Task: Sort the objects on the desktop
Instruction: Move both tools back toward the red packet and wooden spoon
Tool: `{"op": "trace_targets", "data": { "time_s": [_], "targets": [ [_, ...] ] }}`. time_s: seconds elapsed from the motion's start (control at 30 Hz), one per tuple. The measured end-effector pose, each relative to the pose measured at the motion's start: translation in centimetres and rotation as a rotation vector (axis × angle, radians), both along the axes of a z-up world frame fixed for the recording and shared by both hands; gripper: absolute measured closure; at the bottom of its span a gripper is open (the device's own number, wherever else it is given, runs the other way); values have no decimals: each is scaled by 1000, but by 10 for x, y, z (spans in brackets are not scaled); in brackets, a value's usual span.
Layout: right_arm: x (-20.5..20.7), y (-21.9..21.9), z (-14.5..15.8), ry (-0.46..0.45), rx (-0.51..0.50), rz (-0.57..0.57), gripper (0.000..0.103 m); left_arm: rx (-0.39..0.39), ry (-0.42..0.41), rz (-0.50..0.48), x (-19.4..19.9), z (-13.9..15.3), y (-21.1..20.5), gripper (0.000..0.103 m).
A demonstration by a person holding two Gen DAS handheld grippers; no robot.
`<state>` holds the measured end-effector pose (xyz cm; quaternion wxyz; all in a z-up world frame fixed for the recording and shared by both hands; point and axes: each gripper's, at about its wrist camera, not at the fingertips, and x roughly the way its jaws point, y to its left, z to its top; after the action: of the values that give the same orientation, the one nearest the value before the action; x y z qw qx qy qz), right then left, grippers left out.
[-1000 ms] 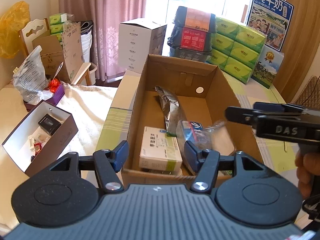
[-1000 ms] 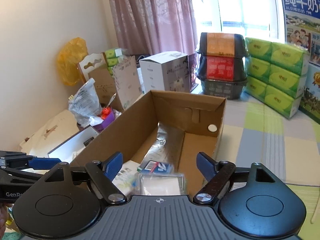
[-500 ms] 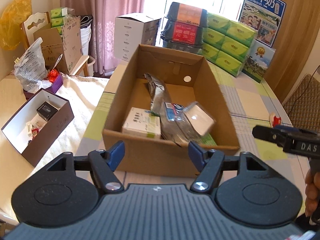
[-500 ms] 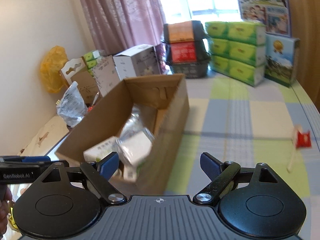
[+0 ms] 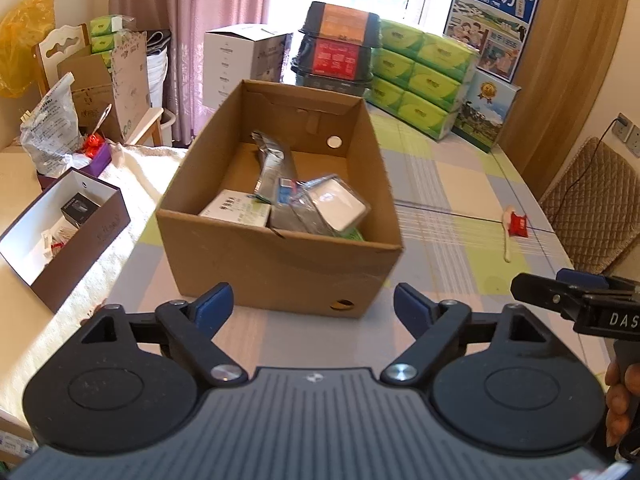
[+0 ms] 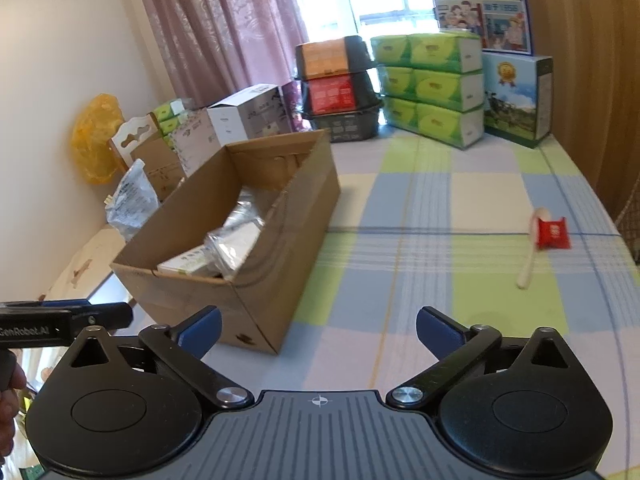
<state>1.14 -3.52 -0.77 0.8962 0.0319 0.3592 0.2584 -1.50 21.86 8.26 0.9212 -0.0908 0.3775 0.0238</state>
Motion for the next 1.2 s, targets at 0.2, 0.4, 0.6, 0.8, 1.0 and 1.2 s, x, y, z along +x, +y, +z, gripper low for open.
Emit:
{"op": "trace_targets", "data": {
  "time_s": [0.2,0.4,0.6,0.8,1.0,1.2],
  "targets": [
    [-7,-34,-4,22,1,-63,2,-11,0,-14,-6,0,-21,6],
    [-12,-66,-5,29,2,-109,2,-18,6,-48,-7,-2,-45,2],
    [-14,-99,-6,34,7,-174,2,-11,15,-103,-3,-5,-72,2],
    [-14,-131,-6,41,13,-244,2,-6,24,-162,5,-9,-98,2],
    [-11,-153,-10,53,18,-295,2,-1,33,-215,16,-12,-121,2],
    [-3,-167,-15,66,19,-320,2,17,29,-265,33,-13,-144,2]
  ]
}}
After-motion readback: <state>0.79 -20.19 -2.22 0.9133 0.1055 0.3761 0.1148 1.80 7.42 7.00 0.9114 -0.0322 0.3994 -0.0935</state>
